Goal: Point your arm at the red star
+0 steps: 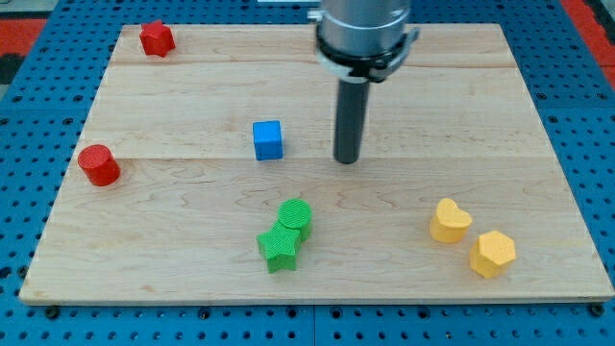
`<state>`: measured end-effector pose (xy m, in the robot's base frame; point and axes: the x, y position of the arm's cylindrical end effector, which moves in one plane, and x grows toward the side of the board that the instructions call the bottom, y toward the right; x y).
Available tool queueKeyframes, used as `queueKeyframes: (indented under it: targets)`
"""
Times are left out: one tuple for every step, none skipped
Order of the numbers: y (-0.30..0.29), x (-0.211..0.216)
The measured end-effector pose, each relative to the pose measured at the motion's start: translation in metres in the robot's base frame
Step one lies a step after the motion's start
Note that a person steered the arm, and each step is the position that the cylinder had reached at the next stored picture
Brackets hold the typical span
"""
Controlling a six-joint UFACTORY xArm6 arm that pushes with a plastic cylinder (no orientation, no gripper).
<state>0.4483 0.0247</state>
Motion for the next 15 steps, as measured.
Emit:
queueKeyframes:
  targets:
    - [-0.096, 0.000]
    - [-0.131, -0.054]
    - [-0.126, -0.072]
    - [-0.201, -0.096]
    - [-0.275, -0.132]
    - [-0.317, -0.155]
    - [-0.329, -0.164]
    - [-0.329, -0.170]
    - [-0.329, -0.178]
    - [-0.320, -0.195]
    - [-0.320, -0.195]
    - [-0.323, -0.195]
    - [-0.323, -0.195]
    - [-0.323, -0.195]
    - [-0.323, -0.190]
